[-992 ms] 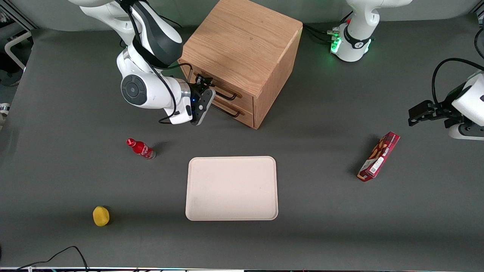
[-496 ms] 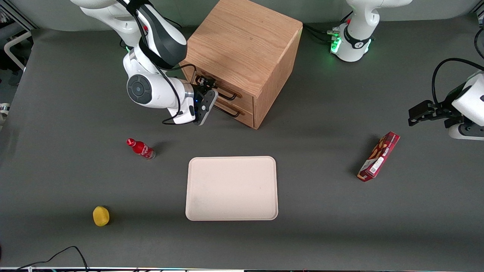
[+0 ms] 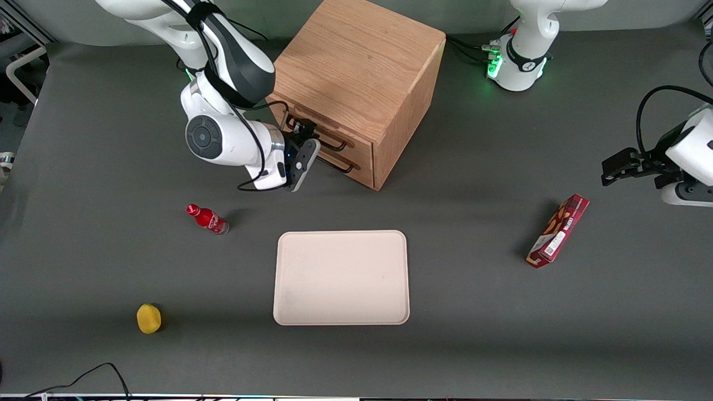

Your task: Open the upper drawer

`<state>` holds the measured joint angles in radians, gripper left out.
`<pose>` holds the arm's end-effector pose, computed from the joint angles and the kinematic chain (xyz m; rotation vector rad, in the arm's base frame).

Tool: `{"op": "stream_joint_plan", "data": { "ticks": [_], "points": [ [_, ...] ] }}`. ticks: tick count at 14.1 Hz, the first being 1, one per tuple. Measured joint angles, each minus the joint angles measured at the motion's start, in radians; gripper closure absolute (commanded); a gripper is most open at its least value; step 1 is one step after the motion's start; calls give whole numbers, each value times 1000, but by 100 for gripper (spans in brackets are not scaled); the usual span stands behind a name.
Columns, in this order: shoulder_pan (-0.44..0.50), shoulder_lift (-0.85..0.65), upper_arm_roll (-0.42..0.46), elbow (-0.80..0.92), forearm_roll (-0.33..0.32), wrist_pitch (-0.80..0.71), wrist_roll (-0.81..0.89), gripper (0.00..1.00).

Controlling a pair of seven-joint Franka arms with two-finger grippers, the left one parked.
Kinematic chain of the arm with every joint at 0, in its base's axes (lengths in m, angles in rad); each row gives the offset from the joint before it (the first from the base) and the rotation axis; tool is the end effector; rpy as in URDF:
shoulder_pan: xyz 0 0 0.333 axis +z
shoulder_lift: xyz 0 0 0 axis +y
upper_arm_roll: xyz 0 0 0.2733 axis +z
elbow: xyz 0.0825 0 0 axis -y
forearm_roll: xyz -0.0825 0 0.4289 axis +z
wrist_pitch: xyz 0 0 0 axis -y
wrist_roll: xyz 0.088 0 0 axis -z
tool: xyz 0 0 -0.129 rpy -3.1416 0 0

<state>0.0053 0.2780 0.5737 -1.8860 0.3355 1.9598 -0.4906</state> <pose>0.5075 0.3600 0.2928 -2.4156 -1.1800 0.2566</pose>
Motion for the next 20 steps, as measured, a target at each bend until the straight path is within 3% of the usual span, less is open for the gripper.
{"op": "stream_joint_plan", "data": {
  "ticks": [2, 14, 20],
  "points": [
    [-7, 42, -14, 45, -49, 2, 0, 0],
    [-17, 191, -82, 292, -197, -83, -1, 0],
    [-17, 232, -112, 345, -224, -83, -57, 0]
  ]
}}
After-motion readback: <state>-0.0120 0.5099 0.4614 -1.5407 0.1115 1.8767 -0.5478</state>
